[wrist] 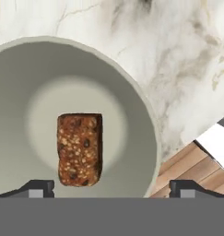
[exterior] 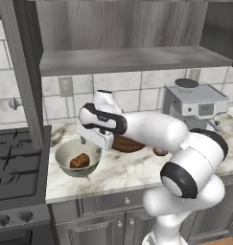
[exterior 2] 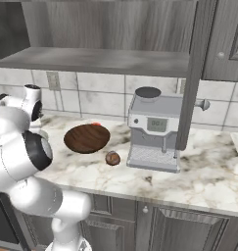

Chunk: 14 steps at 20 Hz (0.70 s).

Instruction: Pick both bowls and place them on the counter. Then place the bread in one bowl and place the bread in the other bowl.

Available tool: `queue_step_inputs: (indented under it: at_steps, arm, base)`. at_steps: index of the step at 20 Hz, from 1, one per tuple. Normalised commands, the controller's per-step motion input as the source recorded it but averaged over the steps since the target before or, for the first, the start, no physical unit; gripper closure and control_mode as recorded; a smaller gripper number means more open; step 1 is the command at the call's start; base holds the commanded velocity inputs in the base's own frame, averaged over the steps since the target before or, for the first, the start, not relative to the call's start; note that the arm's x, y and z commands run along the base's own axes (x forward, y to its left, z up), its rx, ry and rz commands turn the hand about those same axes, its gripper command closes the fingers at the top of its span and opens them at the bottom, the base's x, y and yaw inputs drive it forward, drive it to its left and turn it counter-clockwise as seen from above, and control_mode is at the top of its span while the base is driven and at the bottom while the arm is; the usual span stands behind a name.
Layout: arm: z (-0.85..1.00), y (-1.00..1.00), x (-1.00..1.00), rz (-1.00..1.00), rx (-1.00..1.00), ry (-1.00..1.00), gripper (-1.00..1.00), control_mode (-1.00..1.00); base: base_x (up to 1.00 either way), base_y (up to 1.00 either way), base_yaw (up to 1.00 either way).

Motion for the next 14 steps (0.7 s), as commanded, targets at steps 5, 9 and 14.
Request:
queue_step_inputs:
  at_steps: [5,9,14]
  arm:
    - [0.2,-0.36,-0.34,0.01,0.0,-0.03,-1.0,-1.0]
    - [0.24,-0.39,-0.33,0.02,0.0,-0.08,-1.0,-1.0]
    - [0.21,-0.42,-0.36,0.02,0.0,-0.09,-1.0,-1.0]
  base:
    - [0.0,0.0,0.0]
    - [0.0,0.0,0.0]
    - [0.0,0.0,0.0]
